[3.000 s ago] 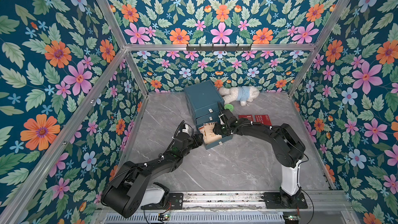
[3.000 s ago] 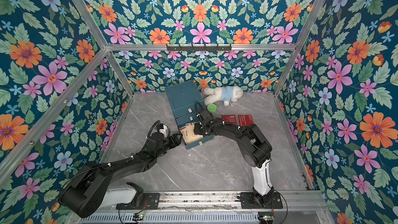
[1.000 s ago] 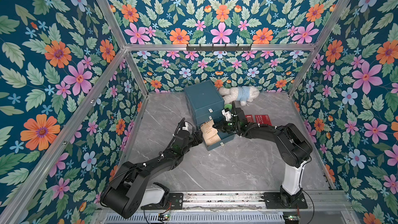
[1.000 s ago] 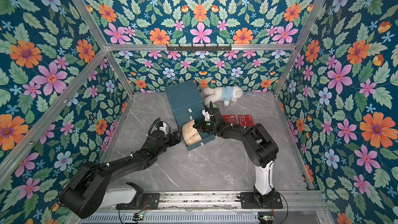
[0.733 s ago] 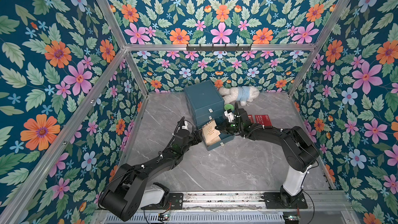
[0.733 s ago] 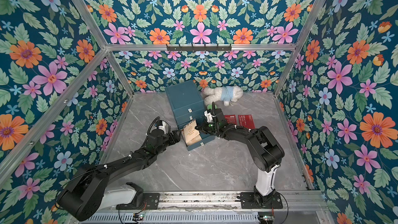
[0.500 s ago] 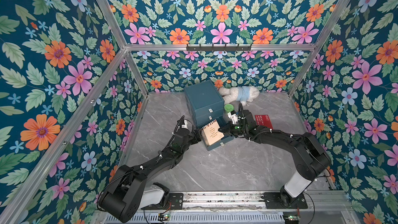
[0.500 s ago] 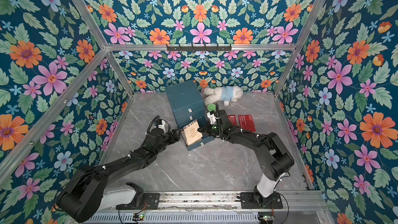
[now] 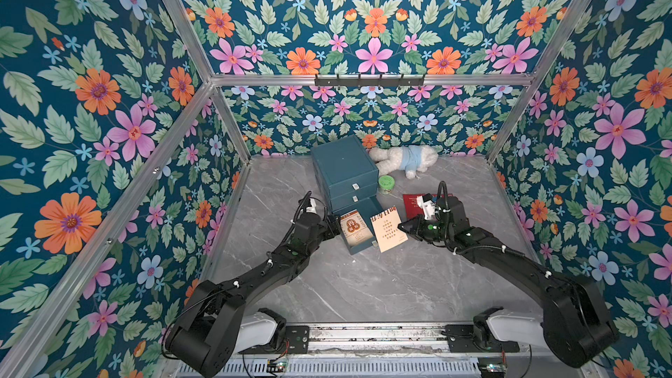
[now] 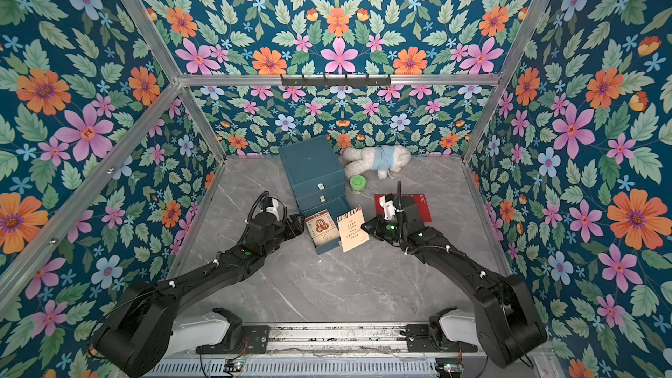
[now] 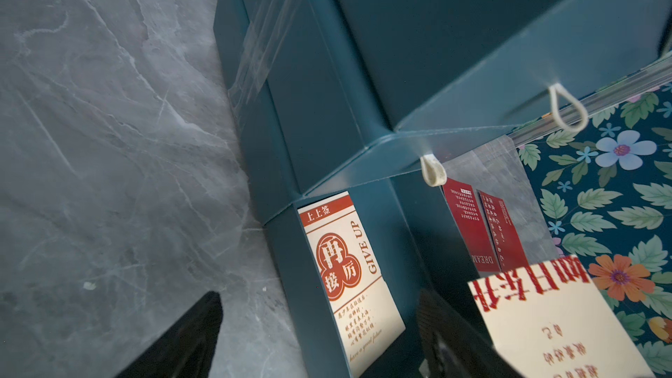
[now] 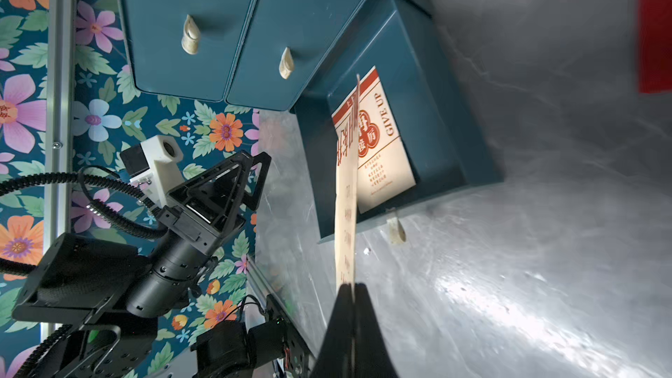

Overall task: Take the postcards out of the drawer
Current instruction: Pick up the postcard from the drawer, then place the postcard at the center of the board.

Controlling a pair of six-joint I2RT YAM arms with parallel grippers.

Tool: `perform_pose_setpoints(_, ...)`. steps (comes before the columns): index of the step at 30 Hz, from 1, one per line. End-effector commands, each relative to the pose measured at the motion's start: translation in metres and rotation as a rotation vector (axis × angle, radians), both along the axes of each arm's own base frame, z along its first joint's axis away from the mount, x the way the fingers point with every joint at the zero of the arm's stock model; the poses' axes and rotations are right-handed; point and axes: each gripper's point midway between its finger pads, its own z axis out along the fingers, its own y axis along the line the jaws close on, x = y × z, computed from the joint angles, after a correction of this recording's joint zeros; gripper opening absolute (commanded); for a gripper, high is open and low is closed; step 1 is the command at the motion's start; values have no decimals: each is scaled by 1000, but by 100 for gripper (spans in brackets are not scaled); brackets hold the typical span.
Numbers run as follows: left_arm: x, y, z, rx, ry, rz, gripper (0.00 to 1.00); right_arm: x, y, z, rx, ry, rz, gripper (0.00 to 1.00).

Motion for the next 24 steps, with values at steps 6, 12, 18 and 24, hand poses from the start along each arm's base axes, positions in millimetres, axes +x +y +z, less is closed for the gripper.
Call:
perform_pose_setpoints(6, 11, -3, 5, -20, 1, 26, 87, -31, -50, -31, -75, 52, -103, 0)
perform_pose_setpoints(12, 17, -8, 8, -26, 0, 22, 88, -44, -59, -60, -93, 106, -118, 0)
perform_pose_setpoints(18, 16, -6, 6, -19, 1, 26, 88, -52, -72, -85, -124, 162, -162, 0)
perform_pose_setpoints(24, 16, -5, 4, -8, 1, 28, 89, -60, -86, -107, -169, 202, -221, 0)
